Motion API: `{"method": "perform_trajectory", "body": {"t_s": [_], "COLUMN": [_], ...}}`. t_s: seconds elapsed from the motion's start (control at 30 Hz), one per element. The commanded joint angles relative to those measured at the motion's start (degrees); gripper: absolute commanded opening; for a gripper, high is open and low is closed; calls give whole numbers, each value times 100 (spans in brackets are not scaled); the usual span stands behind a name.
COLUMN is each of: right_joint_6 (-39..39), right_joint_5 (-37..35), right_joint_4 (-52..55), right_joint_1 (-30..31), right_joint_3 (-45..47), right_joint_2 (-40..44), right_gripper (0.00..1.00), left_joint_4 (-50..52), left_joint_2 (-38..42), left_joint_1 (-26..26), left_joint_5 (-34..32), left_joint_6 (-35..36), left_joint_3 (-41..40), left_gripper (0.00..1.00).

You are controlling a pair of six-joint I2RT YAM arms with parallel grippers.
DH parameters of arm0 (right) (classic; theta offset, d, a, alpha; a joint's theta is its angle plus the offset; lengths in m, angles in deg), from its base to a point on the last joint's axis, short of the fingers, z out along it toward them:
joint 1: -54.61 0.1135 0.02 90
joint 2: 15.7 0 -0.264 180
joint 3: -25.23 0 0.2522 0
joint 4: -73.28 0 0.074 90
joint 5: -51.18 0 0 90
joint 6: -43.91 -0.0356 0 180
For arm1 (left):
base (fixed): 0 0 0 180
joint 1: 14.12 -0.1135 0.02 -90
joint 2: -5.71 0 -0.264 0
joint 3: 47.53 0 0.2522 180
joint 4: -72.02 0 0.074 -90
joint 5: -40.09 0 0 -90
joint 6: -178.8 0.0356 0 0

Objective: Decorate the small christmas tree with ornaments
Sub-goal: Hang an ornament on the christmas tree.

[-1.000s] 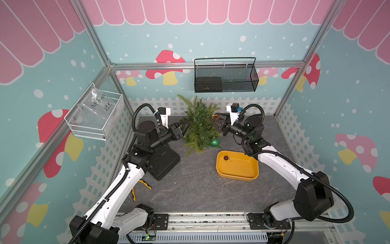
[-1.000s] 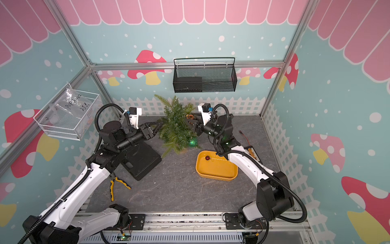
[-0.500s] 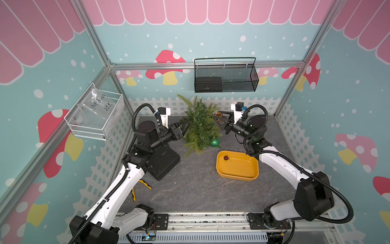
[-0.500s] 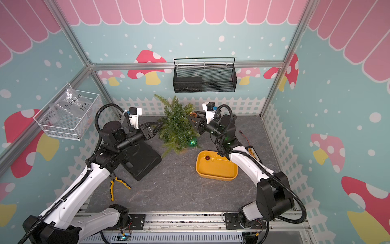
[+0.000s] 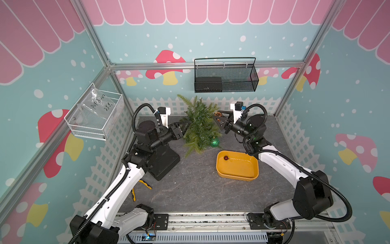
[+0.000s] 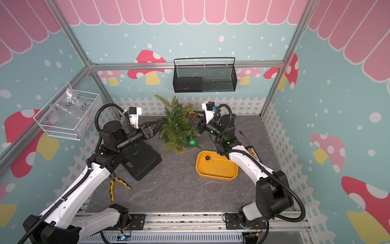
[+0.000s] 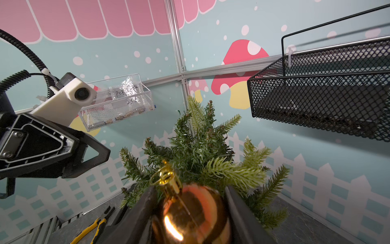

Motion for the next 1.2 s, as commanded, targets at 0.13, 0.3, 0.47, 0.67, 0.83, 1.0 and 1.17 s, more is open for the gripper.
{"method": "perform_trajectory", "body": {"t_s": [0.13, 0.3, 0.47, 0.67, 0.83, 1.0, 1.17], "right_joint_6": [68, 224, 328, 473, 634, 638, 695], "right_joint_5": [33, -65, -214, -368, -451, -633, -872], "right_joint_4": [-214, 62, 238, 783, 1058, 1062, 1065], "right_joint_1": [12, 11, 11, 11, 11, 16, 11], "right_joint_3": [-250, -234, -179, -358, -344, -183, -7], "right_joint_2": [-201, -233, -165, -264, -219, -38, 245], "right_gripper": [51, 51, 51, 51, 51, 59, 81], "left_joint_4": [-60, -33, -33, -33, -33, -71, -73], "left_joint_2": [-28, -4, 15, 18, 20, 15, 40], "left_joint_1": [-35, -35, -44, -44, -44, -48, -44], "left_joint_5": [86, 64, 64, 56, 46, 48, 68], "left_joint_6": [-49, -38, -33, -45, -43, -66, -84], "left_joint_3": [-50, -57, -54, -55, -77, -95, -84], "left_gripper": [50, 50, 50, 50, 50, 50, 50]}}
